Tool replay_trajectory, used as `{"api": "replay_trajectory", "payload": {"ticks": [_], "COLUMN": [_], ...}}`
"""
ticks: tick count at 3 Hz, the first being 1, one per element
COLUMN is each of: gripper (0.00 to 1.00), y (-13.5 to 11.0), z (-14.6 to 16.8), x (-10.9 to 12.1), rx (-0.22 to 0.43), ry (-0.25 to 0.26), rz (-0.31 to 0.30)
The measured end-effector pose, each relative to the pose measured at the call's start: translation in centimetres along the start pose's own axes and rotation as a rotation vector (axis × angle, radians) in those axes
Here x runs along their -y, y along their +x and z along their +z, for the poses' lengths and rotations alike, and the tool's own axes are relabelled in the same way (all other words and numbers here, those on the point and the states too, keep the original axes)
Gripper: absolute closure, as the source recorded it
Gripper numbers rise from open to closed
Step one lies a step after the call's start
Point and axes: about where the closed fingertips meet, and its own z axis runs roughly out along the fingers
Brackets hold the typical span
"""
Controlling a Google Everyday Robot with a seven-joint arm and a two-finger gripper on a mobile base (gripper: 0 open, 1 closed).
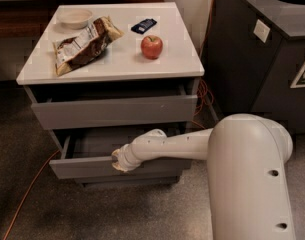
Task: Open middle drawer
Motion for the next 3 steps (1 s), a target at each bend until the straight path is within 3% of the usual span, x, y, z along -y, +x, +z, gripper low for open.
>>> {"api": "replay_trajectory", "payload": {"ticks": [1,2,3], "gripper": [0.88,0.57,0.34], "y": [0.0,-1.5,-1.5], "z": [0.0,-1.0,-1.0], "x": [0.0,-1.0,-1.0], "rx": [0.000,0.035,0.035], "ry": [0.000,-0.002,-0.002], "rz": [0.000,-0.006,-0.006]}}
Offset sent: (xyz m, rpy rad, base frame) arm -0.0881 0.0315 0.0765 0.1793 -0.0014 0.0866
